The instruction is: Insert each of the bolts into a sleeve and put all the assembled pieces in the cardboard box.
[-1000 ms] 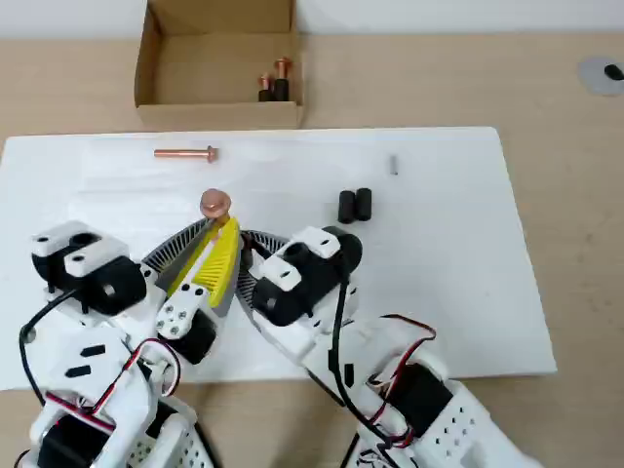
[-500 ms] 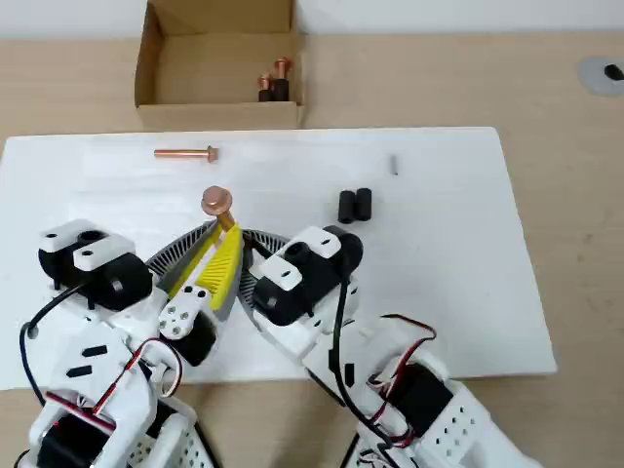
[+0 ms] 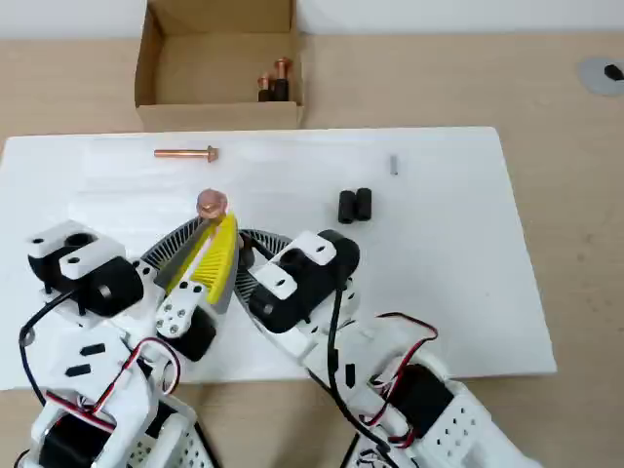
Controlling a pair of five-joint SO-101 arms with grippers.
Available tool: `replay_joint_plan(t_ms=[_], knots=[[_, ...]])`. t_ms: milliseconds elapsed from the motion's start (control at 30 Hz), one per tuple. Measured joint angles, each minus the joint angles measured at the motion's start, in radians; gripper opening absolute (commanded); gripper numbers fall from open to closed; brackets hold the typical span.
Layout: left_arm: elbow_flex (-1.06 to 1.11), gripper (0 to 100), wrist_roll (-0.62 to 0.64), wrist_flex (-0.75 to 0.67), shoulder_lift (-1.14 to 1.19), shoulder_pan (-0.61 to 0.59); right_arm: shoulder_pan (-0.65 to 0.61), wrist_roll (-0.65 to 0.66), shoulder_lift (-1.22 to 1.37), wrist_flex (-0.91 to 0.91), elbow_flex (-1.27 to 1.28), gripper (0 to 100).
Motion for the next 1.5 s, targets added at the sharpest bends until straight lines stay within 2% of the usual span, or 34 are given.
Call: replay_joint_plan(t_ms=[567,900,1500], knots=[[0.0,0,-0.005,-0.003,0.0,0.028,0.002,0.0,-0.002,0.0,0.0,0.9],[-0.002,0,-0.144,-0.008,-0.005,0.08,0.005,0.0,-0.012,0.0,0.0,0.9],[-0.002,0,-0.147,-0.008,-0.005,0.078,0.005,0.0,-0.012,0.0,0.0,0.9]])
